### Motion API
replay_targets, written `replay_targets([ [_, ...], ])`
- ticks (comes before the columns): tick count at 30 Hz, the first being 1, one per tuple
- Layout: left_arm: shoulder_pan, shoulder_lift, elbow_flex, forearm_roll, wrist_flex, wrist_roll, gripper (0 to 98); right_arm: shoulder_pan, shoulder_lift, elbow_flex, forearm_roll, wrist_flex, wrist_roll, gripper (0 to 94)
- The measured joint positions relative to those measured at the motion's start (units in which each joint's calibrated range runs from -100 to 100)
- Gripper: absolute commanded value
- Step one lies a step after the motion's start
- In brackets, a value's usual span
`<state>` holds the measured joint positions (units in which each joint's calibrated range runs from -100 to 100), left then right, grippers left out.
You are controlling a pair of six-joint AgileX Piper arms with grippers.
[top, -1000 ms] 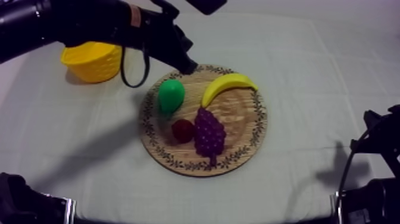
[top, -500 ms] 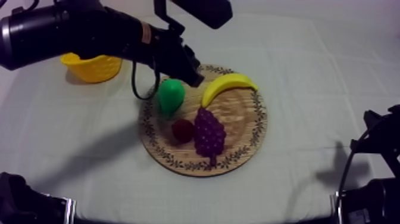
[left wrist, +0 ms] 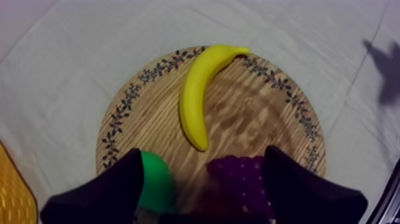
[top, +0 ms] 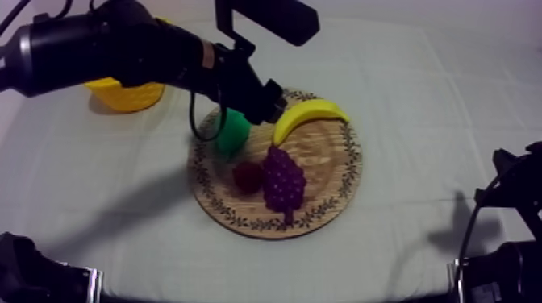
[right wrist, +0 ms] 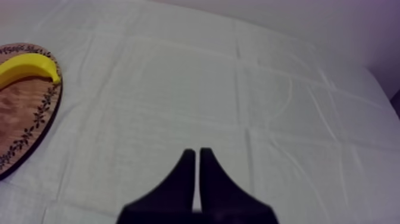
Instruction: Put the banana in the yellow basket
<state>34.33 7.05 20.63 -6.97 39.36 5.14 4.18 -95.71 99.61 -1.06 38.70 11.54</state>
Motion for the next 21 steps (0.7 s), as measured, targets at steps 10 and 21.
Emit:
replay_targets([
  [10,-0.06,10.33,-10.39,2.42,6.35,-2.79,71.7,0.0,0.0,0.0,0.0,0.0,0.0,0.4],
  [21,-0.7,26.02,-31.04,2.54,23.07,-5.9,71.6,0.0,0.0,0.0,0.0,0.0,0.0,0.4],
])
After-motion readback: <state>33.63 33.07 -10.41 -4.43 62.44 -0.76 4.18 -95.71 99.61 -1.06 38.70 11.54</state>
